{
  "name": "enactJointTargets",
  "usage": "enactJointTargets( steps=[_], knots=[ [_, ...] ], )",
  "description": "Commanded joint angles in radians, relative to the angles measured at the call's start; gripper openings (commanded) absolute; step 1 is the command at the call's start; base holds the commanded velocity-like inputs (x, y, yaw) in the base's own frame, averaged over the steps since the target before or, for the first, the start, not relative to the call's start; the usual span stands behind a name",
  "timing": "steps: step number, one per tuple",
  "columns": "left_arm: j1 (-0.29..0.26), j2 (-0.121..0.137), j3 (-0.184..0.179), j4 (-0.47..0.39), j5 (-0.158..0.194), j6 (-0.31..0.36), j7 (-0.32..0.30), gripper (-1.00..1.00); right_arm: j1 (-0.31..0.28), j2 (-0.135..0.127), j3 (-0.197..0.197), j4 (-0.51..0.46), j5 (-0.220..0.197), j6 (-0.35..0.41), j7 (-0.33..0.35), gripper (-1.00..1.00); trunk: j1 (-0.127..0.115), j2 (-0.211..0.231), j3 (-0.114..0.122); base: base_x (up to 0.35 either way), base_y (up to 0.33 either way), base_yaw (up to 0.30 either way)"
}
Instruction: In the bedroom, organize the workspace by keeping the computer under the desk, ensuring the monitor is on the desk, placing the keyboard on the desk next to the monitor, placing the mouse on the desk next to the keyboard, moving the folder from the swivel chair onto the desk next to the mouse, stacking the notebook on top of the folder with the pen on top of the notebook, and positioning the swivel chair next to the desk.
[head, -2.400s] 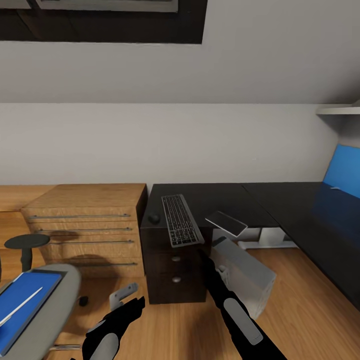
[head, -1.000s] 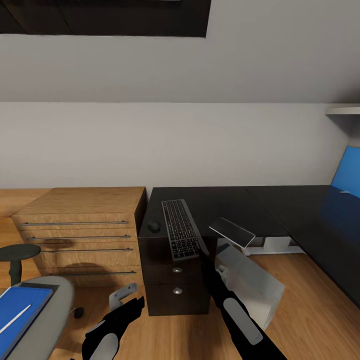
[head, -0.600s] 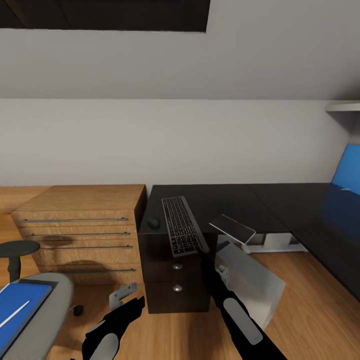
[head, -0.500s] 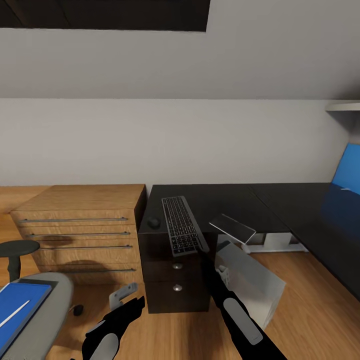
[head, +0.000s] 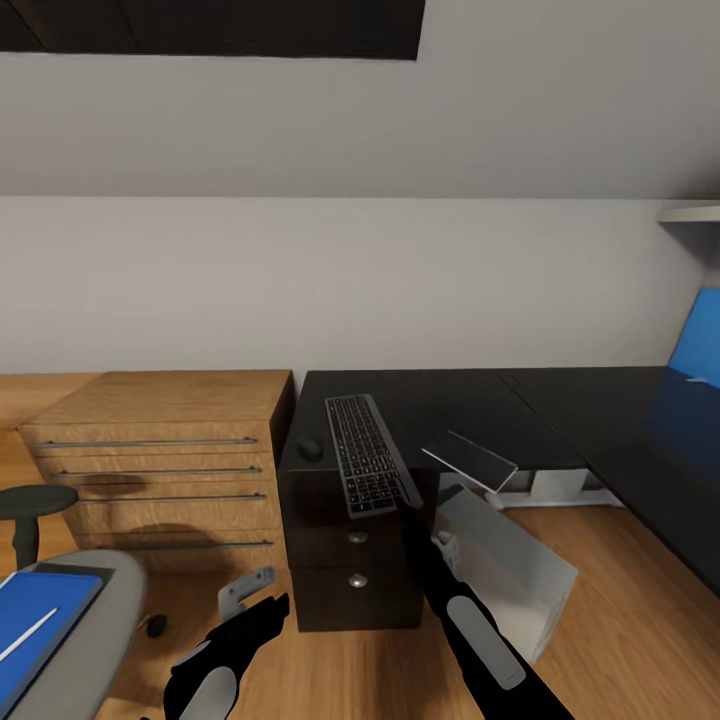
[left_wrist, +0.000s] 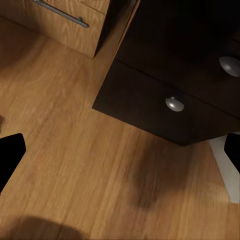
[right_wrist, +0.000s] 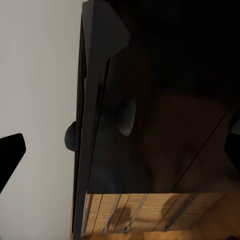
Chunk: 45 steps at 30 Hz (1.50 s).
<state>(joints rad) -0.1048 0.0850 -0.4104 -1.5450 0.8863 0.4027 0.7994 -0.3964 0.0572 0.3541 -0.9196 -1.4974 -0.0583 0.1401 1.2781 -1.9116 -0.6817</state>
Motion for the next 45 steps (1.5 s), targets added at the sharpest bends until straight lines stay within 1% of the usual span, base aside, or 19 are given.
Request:
enactJointTargets(
  steps=[1, 28, 39, 45],
  knots=[
    [-0.001, 0.001, -0.002, -0.001, 0.005, 0.002, 0.007, 1.0, -0.001, 0.0, 0.003, 0.001, -0.011, -0.006, 0.004, 1.0, 0.0, 0.0, -0.001, 0.025, 0.014, 0.0],
    [-0.001, 0.001, -0.002, -0.001, 0.006, 0.003, 0.007, 1.0, -0.001, 0.0, 0.003, 0.001, -0.011, -0.006, 0.004, 1.0, 0.0, 0.0, -0.001, 0.065, 0.063, 0.0],
    [-0.001, 0.0, -0.002, -0.001, 0.006, 0.002, 0.006, 1.0, -0.001, 0.001, 0.003, 0.006, -0.011, -0.006, 0.004, 1.0, -0.042, 0.077, 0.033, 0.003, 0.003, 0.0],
    [-0.001, 0.0, -0.002, -0.001, 0.006, 0.002, 0.006, 1.0, -0.001, 0.001, 0.003, 0.013, -0.011, -0.007, 0.004, 1.0, -0.042, 0.077, 0.033, 0.0, 0.0, 0.0]
  ],
)
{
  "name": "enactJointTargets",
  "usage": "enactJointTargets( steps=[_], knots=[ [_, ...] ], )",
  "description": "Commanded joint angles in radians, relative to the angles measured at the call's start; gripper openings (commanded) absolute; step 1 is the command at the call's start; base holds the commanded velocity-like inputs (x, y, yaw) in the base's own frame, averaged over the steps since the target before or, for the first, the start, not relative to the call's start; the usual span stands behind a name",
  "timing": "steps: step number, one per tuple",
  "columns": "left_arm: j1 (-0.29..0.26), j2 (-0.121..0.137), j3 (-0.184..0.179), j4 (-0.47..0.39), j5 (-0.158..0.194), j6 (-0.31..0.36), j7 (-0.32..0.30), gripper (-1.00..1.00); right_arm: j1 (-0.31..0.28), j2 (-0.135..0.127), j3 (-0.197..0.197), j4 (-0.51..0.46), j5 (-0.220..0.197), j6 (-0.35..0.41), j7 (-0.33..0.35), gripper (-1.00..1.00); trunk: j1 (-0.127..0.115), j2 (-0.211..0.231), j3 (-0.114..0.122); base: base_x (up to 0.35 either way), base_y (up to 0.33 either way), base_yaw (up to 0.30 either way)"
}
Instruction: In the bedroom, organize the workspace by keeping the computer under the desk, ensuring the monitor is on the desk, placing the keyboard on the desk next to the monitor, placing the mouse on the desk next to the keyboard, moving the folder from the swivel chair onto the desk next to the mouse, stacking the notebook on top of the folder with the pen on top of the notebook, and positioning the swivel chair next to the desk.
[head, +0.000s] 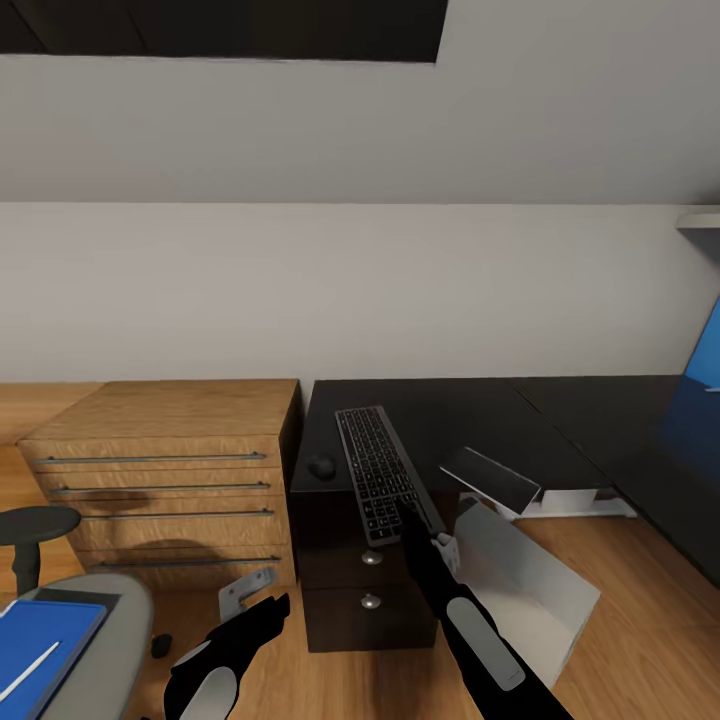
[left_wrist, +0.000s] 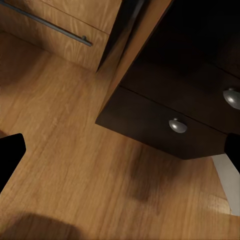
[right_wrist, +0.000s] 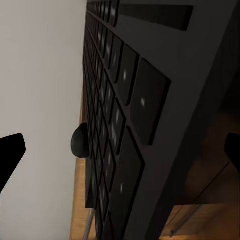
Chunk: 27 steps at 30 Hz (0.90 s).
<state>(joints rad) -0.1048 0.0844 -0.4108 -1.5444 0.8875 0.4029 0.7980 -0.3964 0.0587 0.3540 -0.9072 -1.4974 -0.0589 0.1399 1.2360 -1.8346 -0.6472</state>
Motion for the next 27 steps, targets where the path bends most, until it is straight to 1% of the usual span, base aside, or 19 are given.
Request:
enactJointTargets(
  steps=[1, 6, 10, 11, 21, 27],
  knots=[
    [-0.001, 0.001, -0.002, -0.001, 0.005, 0.002, 0.007, 1.0, -0.001, 0.0, 0.003, 0.001, -0.011, -0.006, 0.004, 1.0, 0.0, -0.001, -0.001, 0.0, 0.0, 0.0],
    [-0.001, 0.001, -0.002, 0.0, 0.005, 0.003, 0.007, 1.0, -0.001, 0.0, 0.003, 0.002, -0.011, -0.006, 0.004, 1.0, 0.0, -0.001, -0.001, 0.0, 0.0, 0.0],
    [-0.001, 0.001, -0.002, 0.0, 0.005, 0.003, 0.007, 1.0, -0.001, -0.001, 0.003, 0.002, -0.01, -0.006, -0.014, 1.0, 0.0, -0.001, -0.001, 0.0, 0.0, 0.0],
    [-0.001, 0.001, -0.002, 0.0, 0.005, 0.003, 0.007, 1.0, -0.001, -0.002, 0.003, 0.002, -0.009, -0.006, -0.017, -1.0, 0.0, -0.001, -0.001, 0.0, 0.0, 0.0],
    [-0.001, 0.001, -0.002, 0.0, 0.005, 0.002, 0.007, 1.0, -0.001, -0.002, 0.003, 0.002, -0.009, -0.006, -0.023, -1.0, 0.0, -0.001, -0.001, 0.0, 0.0, 0.0],
    [-0.001, 0.0, -0.002, 0.0, 0.005, 0.002, 0.007, 1.0, -0.001, -0.003, 0.003, -0.001, -0.008, -0.007, -0.023, -1.0, -0.023, 0.041, 0.018, 0.0, 0.0, 0.0]
  ],
)
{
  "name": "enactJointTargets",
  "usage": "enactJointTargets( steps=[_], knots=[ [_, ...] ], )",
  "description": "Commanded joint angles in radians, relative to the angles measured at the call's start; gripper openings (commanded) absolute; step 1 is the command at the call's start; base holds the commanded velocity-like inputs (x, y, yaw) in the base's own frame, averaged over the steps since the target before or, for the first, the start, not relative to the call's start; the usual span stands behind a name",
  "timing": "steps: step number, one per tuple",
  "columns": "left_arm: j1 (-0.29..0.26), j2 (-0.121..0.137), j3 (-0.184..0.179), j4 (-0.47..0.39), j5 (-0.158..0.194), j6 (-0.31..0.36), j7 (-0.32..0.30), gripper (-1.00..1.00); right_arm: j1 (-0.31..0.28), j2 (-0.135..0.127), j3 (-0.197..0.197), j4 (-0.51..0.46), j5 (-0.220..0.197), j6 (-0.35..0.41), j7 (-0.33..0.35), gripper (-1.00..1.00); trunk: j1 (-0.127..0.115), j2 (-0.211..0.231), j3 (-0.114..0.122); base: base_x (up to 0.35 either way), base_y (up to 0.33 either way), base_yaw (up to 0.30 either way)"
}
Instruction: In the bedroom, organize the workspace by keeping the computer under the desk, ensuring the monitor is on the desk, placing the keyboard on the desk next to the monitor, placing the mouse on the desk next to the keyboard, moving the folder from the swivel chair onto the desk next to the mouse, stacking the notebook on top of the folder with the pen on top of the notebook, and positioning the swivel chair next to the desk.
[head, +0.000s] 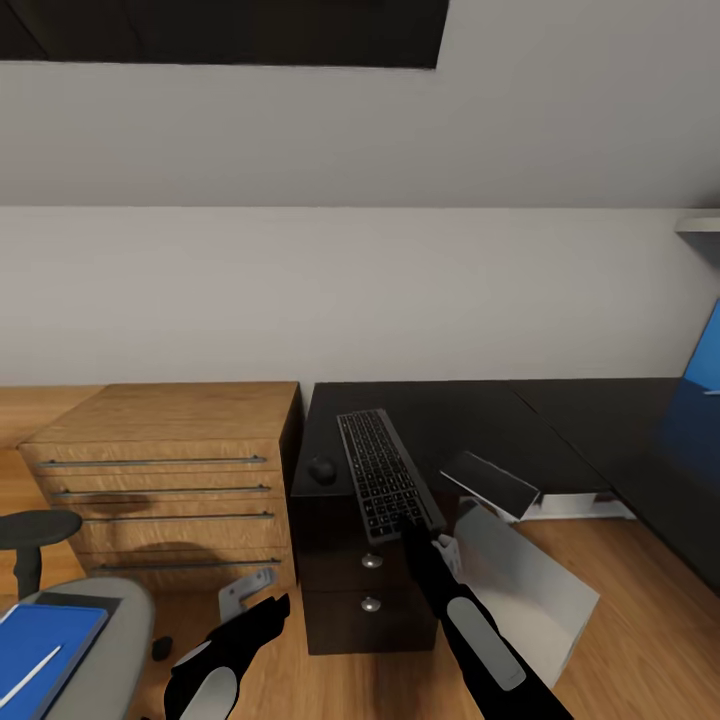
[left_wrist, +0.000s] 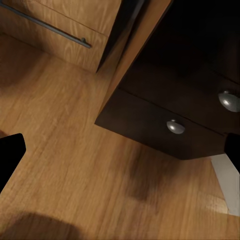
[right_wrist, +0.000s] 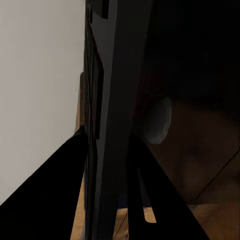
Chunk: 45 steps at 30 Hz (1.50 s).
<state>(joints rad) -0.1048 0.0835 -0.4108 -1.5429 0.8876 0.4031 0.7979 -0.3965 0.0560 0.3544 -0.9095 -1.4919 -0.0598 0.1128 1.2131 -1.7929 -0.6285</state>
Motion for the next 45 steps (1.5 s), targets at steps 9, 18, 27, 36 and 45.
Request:
enactJointTargets(
  steps=[9, 18, 27, 36, 45],
  knots=[
    [-0.001, 0.001, -0.002, 0.001, 0.005, 0.002, 0.008, 1.0, 0.002, -0.013, 0.008, -0.121, -0.013, -0.011, 0.007, -1.0, -0.035, 0.063, 0.027, 0.0, 0.0, 0.0],
    [-0.001, 0.002, 0.0, 0.008, 0.005, 0.002, 0.007, 1.0, 0.08, -0.059, 0.009, -0.352, -0.018, -0.01, -0.037, -1.0, -0.054, 0.098, 0.043, 0.0, 0.0, 0.0],
    [-0.001, 0.002, 0.0, 0.021, 0.005, 0.001, 0.007, 1.0, 0.142, -0.064, 0.011, -0.486, -0.008, -0.011, -0.145, -1.0, -0.054, 0.098, 0.043, 0.0, 0.0, 0.0],
    [-0.001, 0.002, 0.0, 0.021, 0.004, 0.0, 0.007, 1.0, 0.145, -0.065, 0.01, -0.507, 0.016, -0.013, -0.146, -1.0, -0.054, 0.098, 0.043, -0.148, -0.094, 0.0],
    [-0.001, 0.002, 0.0, 0.021, 0.005, 0.0, 0.007, 1.0, 0.145, -0.068, 0.009, -0.512, 0.021, -0.013, -0.143, -1.0, -0.054, 0.098, 0.043, -0.262, -0.182, 0.0]
  ],
)
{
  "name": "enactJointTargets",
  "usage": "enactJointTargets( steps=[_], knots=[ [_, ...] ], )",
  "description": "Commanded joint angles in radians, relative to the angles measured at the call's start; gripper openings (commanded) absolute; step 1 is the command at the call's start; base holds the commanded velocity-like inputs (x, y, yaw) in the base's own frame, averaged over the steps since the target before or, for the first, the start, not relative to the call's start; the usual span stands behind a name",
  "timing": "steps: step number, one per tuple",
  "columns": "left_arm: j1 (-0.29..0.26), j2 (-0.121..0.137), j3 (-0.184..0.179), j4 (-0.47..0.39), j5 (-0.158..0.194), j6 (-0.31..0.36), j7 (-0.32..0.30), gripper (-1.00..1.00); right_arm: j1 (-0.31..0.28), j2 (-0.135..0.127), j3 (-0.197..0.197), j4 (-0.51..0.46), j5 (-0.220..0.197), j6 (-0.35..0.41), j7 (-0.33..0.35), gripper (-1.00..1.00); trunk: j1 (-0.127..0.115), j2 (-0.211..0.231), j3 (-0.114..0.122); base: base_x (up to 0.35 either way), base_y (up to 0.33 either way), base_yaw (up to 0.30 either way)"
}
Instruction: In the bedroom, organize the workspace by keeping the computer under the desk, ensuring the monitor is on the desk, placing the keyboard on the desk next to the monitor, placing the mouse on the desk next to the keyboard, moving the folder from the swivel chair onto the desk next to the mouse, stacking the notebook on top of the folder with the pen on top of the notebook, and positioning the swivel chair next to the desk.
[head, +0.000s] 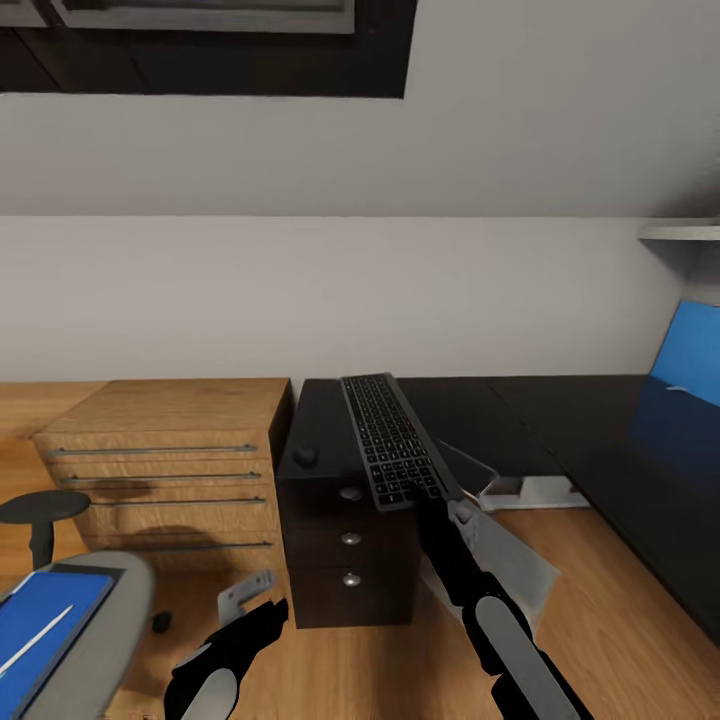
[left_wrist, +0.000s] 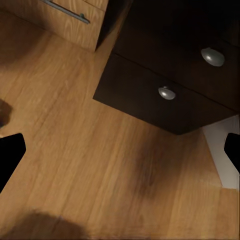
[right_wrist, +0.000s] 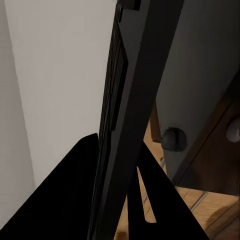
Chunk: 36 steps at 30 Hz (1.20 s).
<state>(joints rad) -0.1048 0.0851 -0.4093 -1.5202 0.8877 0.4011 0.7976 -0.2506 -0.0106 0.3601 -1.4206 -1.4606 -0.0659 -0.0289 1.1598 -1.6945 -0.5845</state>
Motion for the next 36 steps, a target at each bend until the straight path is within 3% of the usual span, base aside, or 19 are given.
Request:
enactJointTargets(
  steps=[1, 15, 29, 36],
  knots=[
    [-0.001, 0.001, -0.002, -0.002, 0.005, 0.002, 0.008, 1.0, -0.001, -0.001, 0.003, -0.001, -0.01, -0.007, -0.001, -1.0, -0.001, -0.001, -0.001, -0.264, -0.193, 0.0],
    [-0.001, -0.001, -0.003, 0.015, 0.003, 0.002, 0.006, 1.0, -0.001, -0.002, 0.003, -0.001, -0.01, -0.007, 0.0, -1.0, -0.001, -0.001, -0.001, -0.247, -0.224, 0.0],
    [-0.001, -0.001, -0.003, 0.019, 0.001, 0.002, 0.005, 1.0, -0.001, -0.002, 0.003, -0.003, -0.01, -0.01, 0.0, -1.0, -0.001, -0.001, -0.001, -0.113, -0.319, 0.0],
    [-0.001, -0.003, -0.001, 0.026, 0.005, -0.002, 0.009, 1.0, -0.001, -0.002, 0.003, 0.001, -0.01, -0.009, -0.002, -1.0, -0.027, 0.048, 0.021, -0.157, -0.159, 0.0]
  ],
)
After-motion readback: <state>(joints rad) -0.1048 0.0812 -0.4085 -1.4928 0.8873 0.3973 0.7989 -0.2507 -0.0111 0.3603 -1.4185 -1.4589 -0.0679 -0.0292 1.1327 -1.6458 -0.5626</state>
